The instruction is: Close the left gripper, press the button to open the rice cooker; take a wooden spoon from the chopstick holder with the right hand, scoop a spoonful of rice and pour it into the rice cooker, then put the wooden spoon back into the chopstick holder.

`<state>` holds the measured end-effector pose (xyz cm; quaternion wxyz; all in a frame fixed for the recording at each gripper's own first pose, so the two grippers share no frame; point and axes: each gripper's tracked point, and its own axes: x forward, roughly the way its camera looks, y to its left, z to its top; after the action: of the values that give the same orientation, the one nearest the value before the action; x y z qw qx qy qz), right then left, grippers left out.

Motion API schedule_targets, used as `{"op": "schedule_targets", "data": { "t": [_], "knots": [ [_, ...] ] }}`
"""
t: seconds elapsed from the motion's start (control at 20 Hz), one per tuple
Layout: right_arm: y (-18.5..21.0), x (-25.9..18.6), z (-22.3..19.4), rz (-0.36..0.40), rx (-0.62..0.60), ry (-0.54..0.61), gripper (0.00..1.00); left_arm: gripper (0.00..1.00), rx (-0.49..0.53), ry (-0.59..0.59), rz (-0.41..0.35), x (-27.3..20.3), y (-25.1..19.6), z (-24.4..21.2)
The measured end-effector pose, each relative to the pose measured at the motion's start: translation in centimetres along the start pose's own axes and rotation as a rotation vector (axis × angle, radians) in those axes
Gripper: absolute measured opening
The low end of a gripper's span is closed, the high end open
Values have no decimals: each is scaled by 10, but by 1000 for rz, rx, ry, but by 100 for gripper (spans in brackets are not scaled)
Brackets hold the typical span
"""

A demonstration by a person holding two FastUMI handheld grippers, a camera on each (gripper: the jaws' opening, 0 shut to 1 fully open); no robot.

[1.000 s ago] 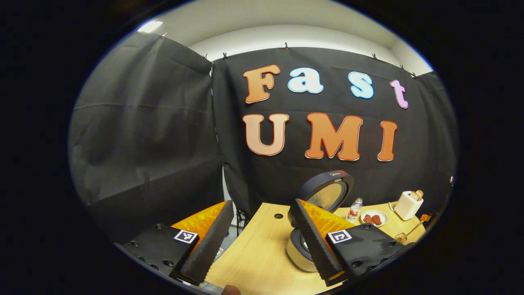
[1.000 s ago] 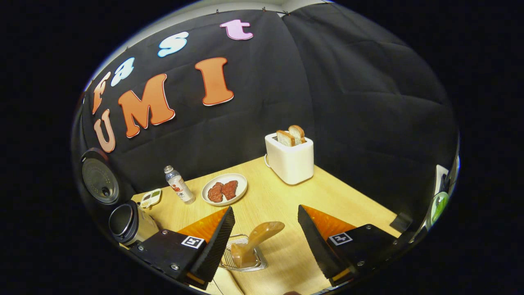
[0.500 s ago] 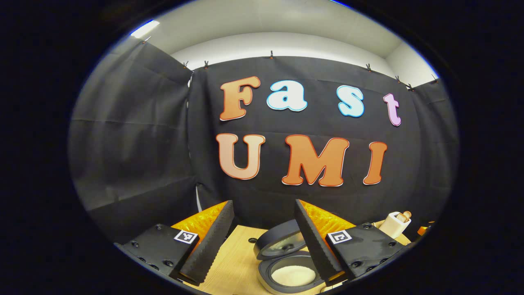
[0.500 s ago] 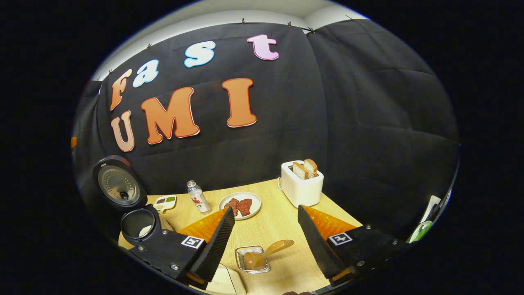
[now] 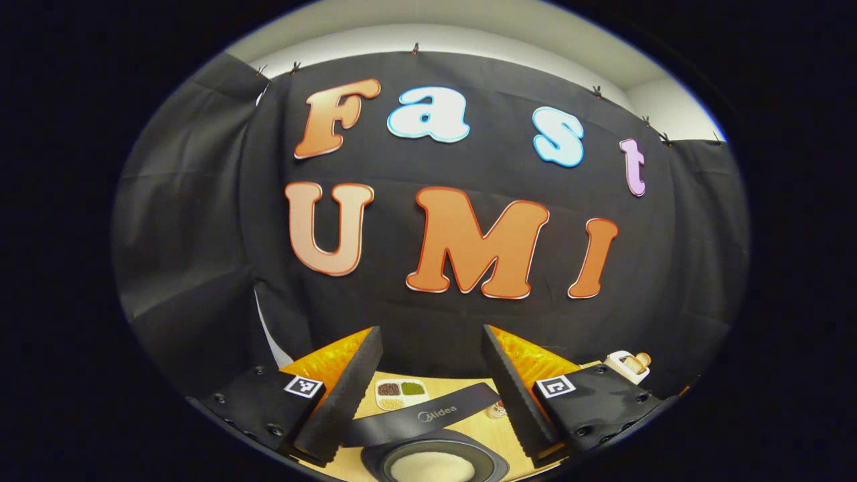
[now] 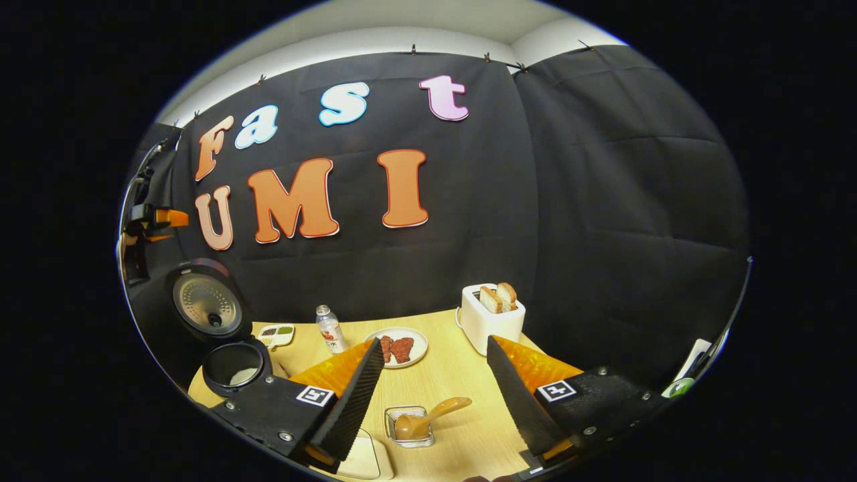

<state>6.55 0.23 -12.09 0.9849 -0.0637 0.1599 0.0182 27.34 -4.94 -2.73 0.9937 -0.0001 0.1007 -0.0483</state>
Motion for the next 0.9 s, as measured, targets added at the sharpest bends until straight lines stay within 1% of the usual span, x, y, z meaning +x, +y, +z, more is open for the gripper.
{"op": "schedule_targets", "data": {
  "t": [0.15, 0.35, 0.5, 0.55, 0.7, 0.8, 0.9],
  "knots": [
    [-5, -3, 3, 1, 11, -6, 95, 99, 6, 33, 31, 16, 7, -21],
    [-15, -1, 5, -12, -8, -20, 95, 99, -17, 86, 43, 25, 10, -50],
    [-18, 0, 7, -11, -13, -22, 95, 100, 40, 122, 59, 25, 13, -66],
    [-19, -1, 7, -8, -4, -22, 95, 100, 37, 102, 51, 25, 11, -61],
    [-20, -2, 2, 4, 19, -7, 95, 100, -5, 133, 32, 17, 4, -71],
    [-20, -5, 1, 18, 12, -8, 95, 100, -45, 154, 10, 0, -8, -84],
    [-23, -6, 1, 23, -10, -12, 95, 100, -40, 140, 7, -9, -10, -86]
  ]
}}
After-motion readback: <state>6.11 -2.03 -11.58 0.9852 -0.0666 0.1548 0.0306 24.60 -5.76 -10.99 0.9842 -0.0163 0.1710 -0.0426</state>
